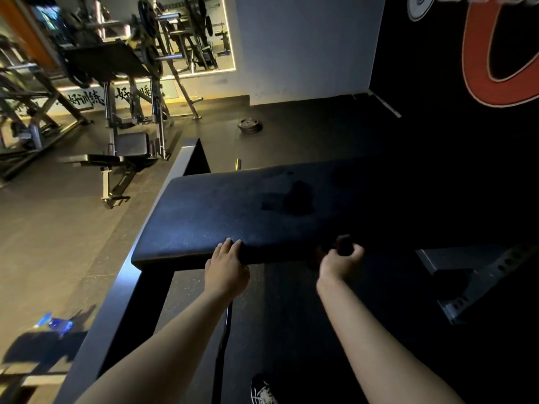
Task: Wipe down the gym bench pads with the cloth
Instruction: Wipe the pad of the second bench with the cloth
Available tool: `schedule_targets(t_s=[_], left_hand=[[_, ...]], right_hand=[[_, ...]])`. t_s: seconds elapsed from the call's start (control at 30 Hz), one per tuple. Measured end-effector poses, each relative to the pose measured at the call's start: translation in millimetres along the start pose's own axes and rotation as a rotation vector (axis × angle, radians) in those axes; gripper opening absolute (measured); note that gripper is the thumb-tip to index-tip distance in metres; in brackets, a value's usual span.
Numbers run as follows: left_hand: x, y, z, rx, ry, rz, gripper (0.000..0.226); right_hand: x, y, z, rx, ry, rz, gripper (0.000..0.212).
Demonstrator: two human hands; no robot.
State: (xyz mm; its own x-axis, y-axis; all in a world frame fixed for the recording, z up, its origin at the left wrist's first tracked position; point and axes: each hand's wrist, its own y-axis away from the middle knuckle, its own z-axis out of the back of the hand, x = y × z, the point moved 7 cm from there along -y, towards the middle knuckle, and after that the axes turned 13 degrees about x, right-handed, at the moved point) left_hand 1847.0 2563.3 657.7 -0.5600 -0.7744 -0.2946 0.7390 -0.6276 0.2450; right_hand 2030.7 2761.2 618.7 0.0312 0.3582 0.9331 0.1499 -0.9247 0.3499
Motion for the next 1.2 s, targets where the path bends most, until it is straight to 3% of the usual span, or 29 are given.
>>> schedule_targets(t_s=[0.1, 0.2, 0.27, 0.37, 0.47, 0.63, 0.8, 0.9, 1.1, 1.2], left_hand=[[-2, -2, 8, -0.029, -0.008, -0.009, 0.044], [-4, -2, 20, -0.03, -0.011, -0.018, 0.028], [-1, -7, 29, -0.035, -0.013, -0.019, 0.032], [11, -23, 43, -0.072, 0.023, -0.019, 0.038], [29, -44, 44, -0.027, 0.029, 0.046, 0.054], [45, -84, 43, 0.083, 0.044, 0.064, 0.064], [55, -94, 49, -0.003, 0.028, 0.057, 0.062], [52, -104, 54, -0.022, 0.027, 0.11, 0.056], [34, -139, 60, 0.001, 0.101, 0.128, 0.051], [26, -146, 57, 0.009, 0.132, 0.135, 0.054]], right_hand=[[28, 14, -5, 0.133, 0.18, 0.196, 0.037], [56, 55, -61, 0.513, 0.296, 0.503, 0.052], [60, 76, -110, 0.782, 0.545, 0.617, 0.053], [49, 86, -164, 0.946, 1.1, 0.873, 0.037], [26, 70, -184, 1.135, 1.269, 0.833, 0.045], [32, 28, -227, 1.113, 1.27, 0.918, 0.04], [60, -59, -282, 0.939, 1.216, 0.716, 0.039], [68, -76, -288, 0.858, 1.239, 0.701, 0.047], [42, -12, -270, 1.153, 1.226, 0.913, 0.038], [41, -9, -275, 1.168, 1.296, 1.012, 0.046]])
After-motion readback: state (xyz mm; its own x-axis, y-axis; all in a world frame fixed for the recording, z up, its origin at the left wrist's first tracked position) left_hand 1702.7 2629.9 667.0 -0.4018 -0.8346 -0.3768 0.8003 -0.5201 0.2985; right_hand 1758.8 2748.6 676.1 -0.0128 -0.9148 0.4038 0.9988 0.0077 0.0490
